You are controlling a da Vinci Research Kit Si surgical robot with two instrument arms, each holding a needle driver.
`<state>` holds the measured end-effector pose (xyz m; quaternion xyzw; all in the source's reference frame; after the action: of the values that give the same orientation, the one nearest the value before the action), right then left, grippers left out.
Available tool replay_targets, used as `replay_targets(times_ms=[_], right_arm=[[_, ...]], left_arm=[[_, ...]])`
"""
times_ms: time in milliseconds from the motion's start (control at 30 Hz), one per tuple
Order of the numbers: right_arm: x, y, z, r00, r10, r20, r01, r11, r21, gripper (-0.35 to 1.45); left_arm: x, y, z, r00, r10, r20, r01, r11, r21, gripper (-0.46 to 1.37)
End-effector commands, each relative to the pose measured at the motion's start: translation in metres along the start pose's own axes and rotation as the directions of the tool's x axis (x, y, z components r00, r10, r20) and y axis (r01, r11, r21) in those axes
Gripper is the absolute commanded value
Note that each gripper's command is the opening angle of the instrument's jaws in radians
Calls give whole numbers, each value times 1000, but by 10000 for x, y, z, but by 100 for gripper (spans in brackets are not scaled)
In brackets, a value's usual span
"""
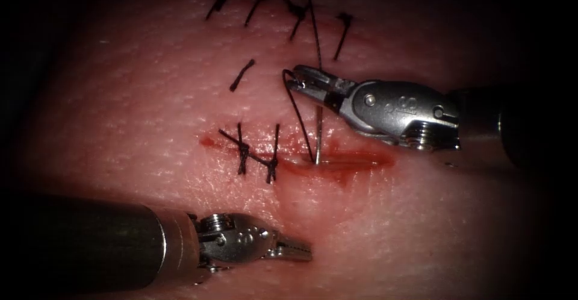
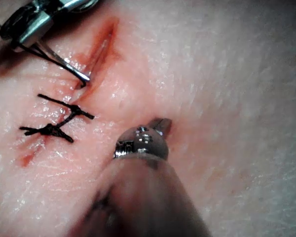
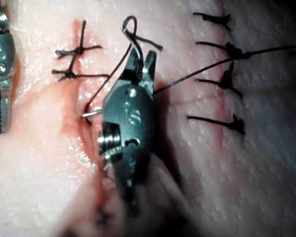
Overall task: Wound Closure
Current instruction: Pass the needle through the tissue on the bottom of the cut.
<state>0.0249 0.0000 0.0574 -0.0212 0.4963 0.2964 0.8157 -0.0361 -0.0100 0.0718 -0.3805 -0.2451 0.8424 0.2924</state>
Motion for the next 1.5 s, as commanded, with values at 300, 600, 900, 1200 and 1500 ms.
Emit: replay_targets(times_ms=[300, 600, 900, 1200, 1500], right_arm=[[10, 13, 1, 1000, 11, -15, -11, 1000, 0, -35], [-1, -2, 3, 992, 125, 17, -126, 990, 69, -35], [-15, -6, 6, 957, 284, 58, -289, 950, 118, -35], [-33, -24, 6, 852, 501, 153, -520, 844, 134, -35], [-39, -52, -4, 627, 731, 269, -776, 615, 137, -35]], left_arm=[[-3, 0, 2, 1000, 2, 0, -2, 1000, -7, -30], [-3, 0, 1, 1000, 3, 0, -3, 1000, -8, -30], [-3, -1, 1, 1000, 3, 1, -3, 1000, -8, -30], [-4, -1, 1, 1000, 3, 1, -3, 1000, -9, -30], [-4, -1, 0, 1000, 4, 1, -4, 1000, -9, -30]])
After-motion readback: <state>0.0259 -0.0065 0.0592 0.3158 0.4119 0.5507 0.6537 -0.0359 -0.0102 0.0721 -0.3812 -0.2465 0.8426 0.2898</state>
